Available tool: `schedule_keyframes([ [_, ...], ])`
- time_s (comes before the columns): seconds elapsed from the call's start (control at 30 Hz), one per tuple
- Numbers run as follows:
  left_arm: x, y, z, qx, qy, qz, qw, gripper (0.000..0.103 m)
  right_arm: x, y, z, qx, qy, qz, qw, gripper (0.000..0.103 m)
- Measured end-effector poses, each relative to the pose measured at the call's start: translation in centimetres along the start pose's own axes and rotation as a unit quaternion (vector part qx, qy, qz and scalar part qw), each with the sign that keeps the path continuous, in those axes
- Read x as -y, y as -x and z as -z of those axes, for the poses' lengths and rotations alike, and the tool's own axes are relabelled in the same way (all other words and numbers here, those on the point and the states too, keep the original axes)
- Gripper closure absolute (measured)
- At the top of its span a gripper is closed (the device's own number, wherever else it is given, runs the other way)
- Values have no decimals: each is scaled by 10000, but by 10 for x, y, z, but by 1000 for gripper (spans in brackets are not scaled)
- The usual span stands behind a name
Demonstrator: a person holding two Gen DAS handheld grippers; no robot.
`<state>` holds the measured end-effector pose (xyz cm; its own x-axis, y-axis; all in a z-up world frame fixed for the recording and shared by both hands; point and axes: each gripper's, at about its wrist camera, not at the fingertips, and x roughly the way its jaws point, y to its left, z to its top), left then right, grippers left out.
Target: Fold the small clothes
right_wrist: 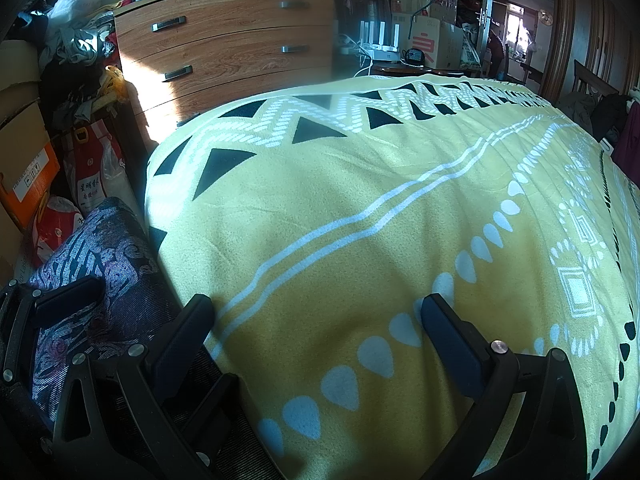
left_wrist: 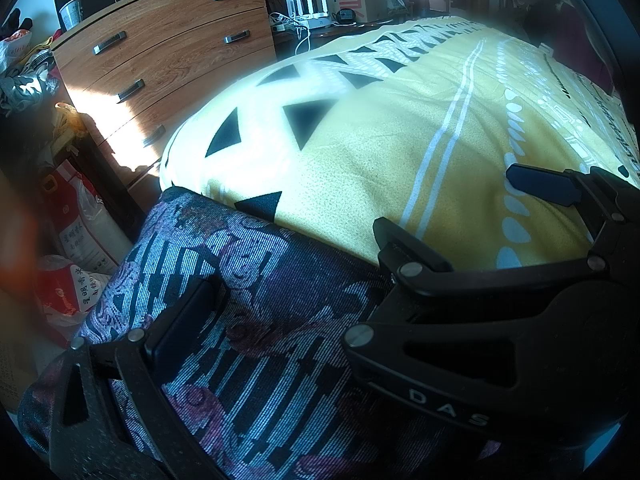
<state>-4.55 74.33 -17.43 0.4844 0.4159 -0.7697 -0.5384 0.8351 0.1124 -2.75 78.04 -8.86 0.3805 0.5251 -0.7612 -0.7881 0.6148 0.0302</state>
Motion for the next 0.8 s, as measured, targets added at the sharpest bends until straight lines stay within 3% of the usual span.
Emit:
schedule_keyframes([
  [0.8,-1,0,1,7,2,-13,10000,0,-3,0,0,1,1,0,10000,0],
])
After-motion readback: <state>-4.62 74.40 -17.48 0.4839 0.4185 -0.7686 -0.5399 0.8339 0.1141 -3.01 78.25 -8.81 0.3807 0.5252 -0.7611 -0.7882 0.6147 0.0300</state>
